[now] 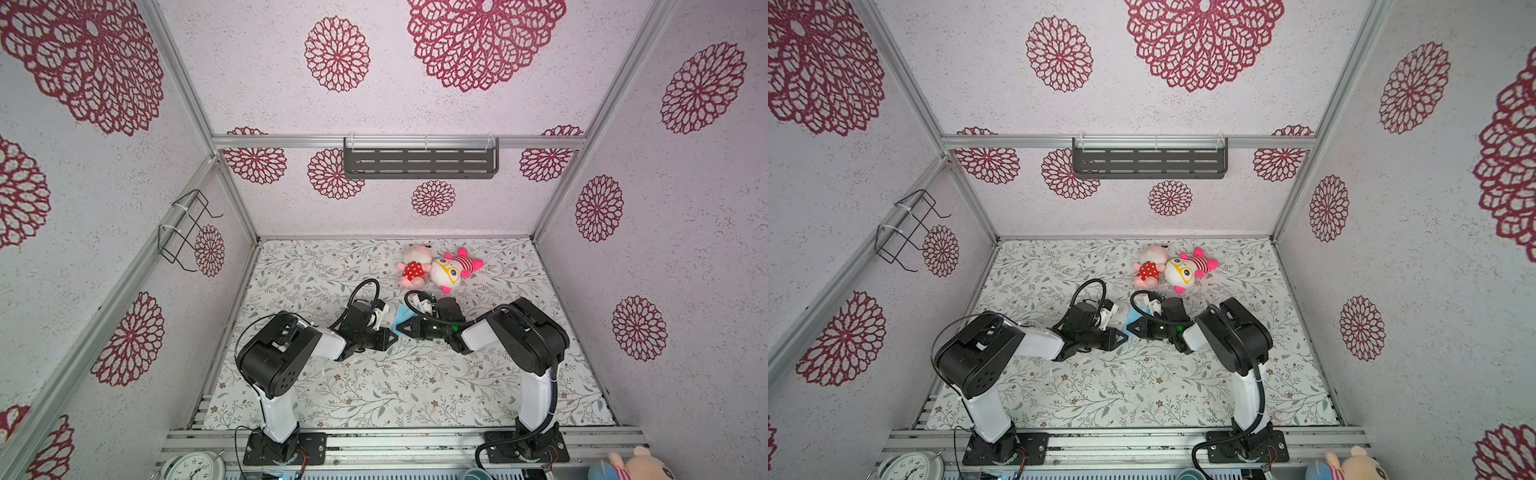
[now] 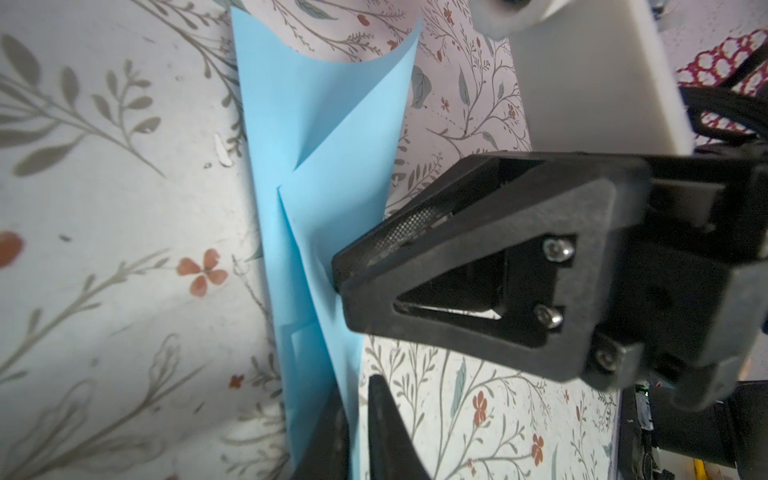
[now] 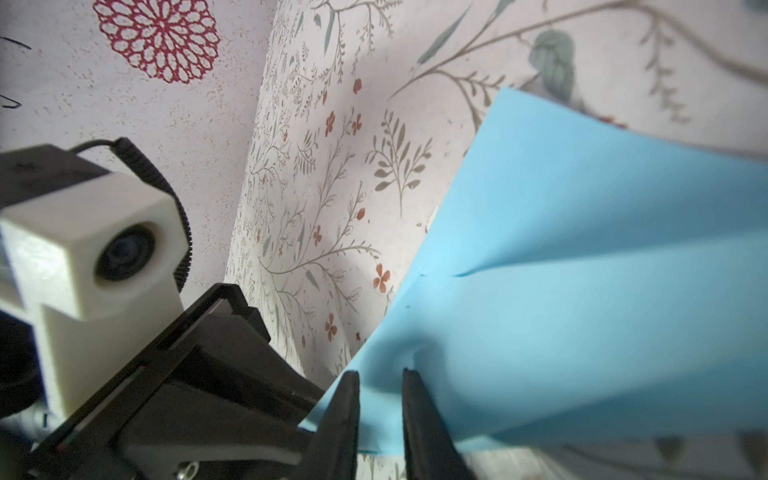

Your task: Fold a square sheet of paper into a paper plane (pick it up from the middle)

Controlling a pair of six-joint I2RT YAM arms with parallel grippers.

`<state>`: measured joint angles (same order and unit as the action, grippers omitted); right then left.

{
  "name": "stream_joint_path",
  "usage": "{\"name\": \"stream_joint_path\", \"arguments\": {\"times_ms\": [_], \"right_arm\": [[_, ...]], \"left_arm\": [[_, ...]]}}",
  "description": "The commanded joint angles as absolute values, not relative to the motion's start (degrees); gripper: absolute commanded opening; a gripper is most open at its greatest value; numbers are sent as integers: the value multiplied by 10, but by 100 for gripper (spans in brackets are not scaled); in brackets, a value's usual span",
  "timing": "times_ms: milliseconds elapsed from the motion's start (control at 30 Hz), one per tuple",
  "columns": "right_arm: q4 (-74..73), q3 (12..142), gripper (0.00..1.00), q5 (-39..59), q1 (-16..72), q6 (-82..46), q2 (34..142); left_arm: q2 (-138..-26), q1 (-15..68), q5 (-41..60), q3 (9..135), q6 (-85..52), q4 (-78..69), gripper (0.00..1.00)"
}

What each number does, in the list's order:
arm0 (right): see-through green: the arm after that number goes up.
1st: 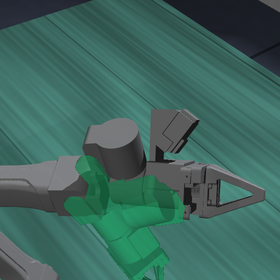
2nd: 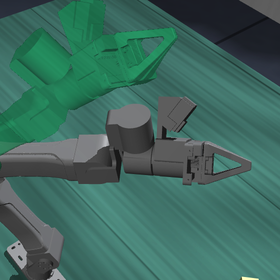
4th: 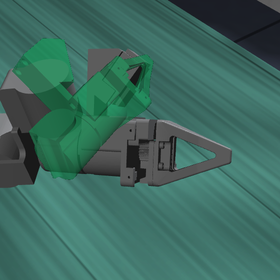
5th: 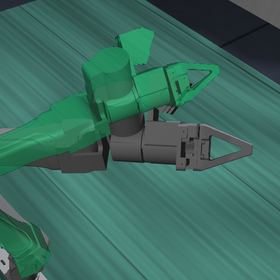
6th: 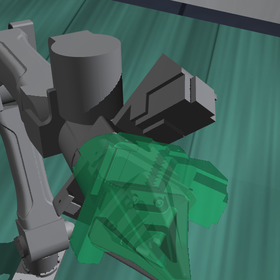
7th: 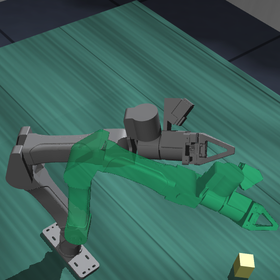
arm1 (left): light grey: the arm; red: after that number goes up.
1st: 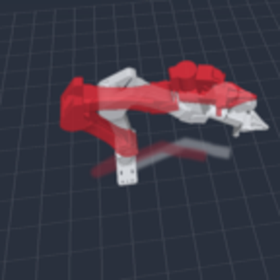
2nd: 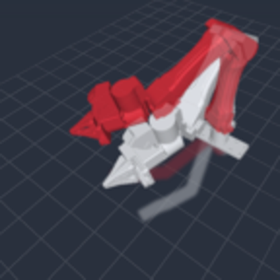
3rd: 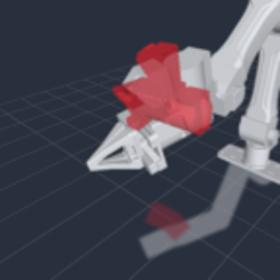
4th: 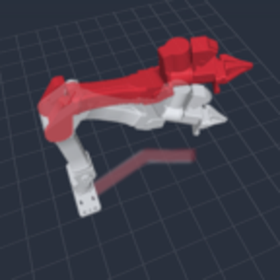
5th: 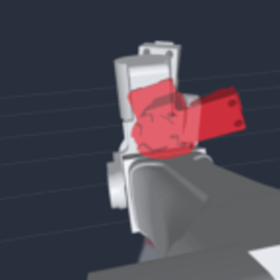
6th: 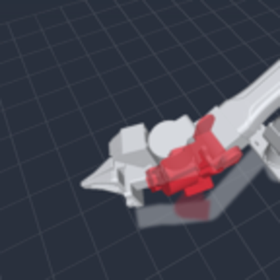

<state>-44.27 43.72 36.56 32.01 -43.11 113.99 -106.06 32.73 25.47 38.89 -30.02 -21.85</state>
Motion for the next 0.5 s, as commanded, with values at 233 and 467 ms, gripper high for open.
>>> {"name": "stream_joint_path", "arguments": {"times_ms": [233,467], "right_arm": [[-335,457,23,355,320,-376,1142],[-325,462,23,366,323,-363,1142]], "left_arm": [[-1034,327,223,381,-340,-18,22],[-964,319,242,395,-403,-5,29]]}}
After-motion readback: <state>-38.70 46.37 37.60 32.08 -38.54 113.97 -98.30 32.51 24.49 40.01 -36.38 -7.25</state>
